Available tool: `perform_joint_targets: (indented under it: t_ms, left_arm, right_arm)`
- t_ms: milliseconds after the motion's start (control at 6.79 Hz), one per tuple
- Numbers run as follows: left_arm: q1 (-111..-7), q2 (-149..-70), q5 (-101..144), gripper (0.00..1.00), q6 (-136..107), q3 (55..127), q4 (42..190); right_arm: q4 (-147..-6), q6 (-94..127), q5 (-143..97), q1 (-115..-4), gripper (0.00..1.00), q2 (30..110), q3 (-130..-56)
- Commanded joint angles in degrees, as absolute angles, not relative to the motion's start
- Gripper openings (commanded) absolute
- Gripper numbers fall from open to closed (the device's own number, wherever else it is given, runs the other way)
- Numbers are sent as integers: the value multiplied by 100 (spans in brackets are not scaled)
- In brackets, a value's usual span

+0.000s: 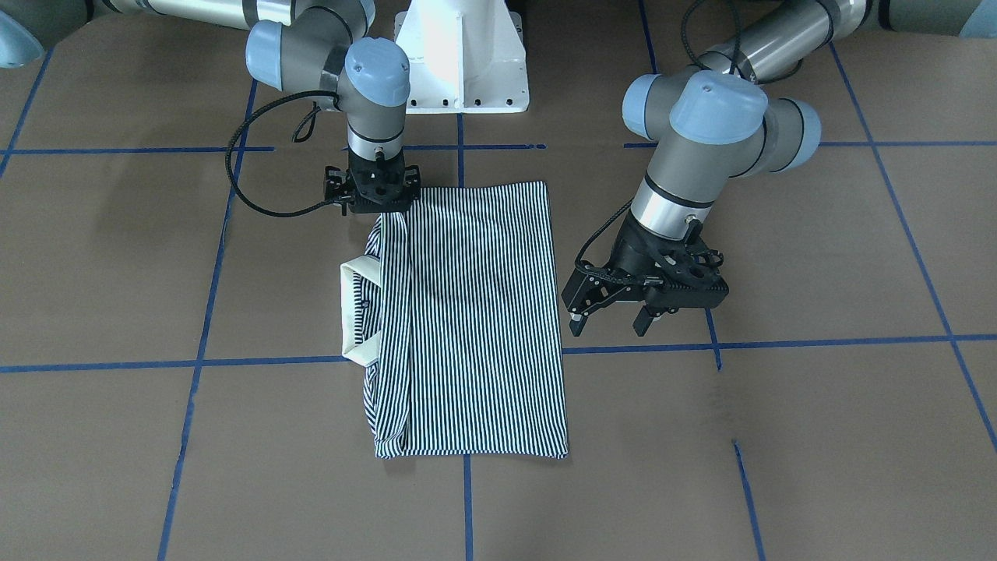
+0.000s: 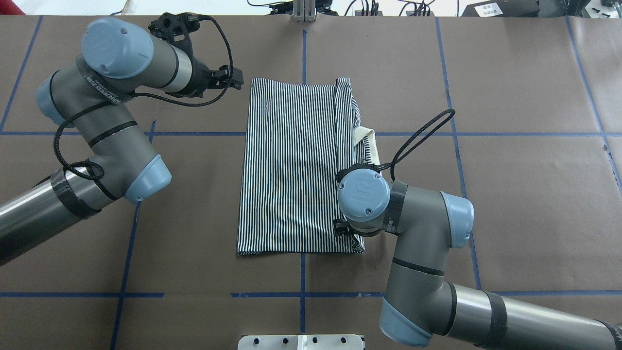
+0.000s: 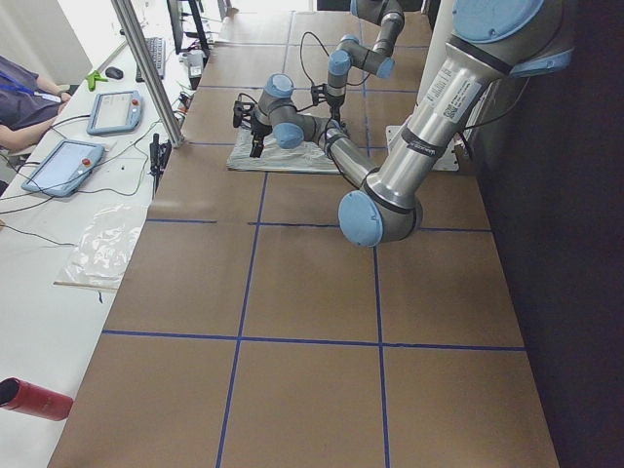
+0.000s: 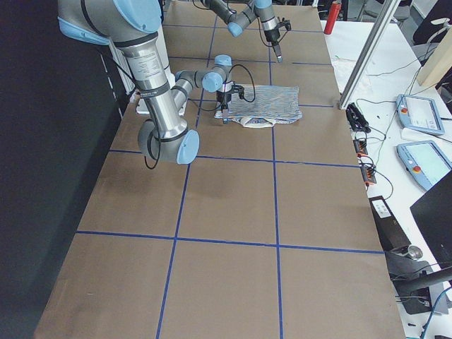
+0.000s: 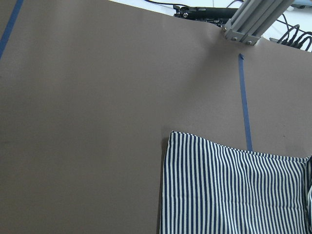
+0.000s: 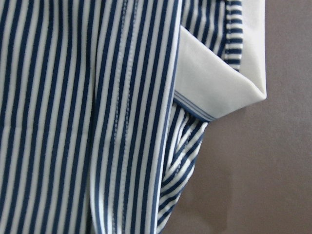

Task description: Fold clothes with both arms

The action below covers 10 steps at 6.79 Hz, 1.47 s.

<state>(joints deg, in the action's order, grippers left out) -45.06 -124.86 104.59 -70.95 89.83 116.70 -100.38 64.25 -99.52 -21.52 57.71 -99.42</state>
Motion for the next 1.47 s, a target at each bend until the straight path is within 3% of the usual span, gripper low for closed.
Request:
perform_joint_targets:
  t_ms: [0,442,884,1032,1326]
  left_arm:
    - [-4483,-12489,10459,100,-7119,8974,11681]
    - [-4447,-12516,10459,100,-7137,8982,11681]
    - [-4456,-12507,10459,100,-7110,9000,11663]
    - [-4447,-12507,10459,100,-7110,9009,11663]
    - [-4447,-12507,10459,100,-7102,9009,11672]
  right_arm:
    - [-10325,6251,-9958,-2223,100,5827,-10036]
    - [-10529,6126,-9932,-2311,100,6484,-10581]
    - [-10730,5751,-10010,-2687,100,6234,-10844]
    - [-10688,5496,-10046,-2863,100,5770,-10559]
    - [-10644,5467,-10037,-2883,100,4313,-8894]
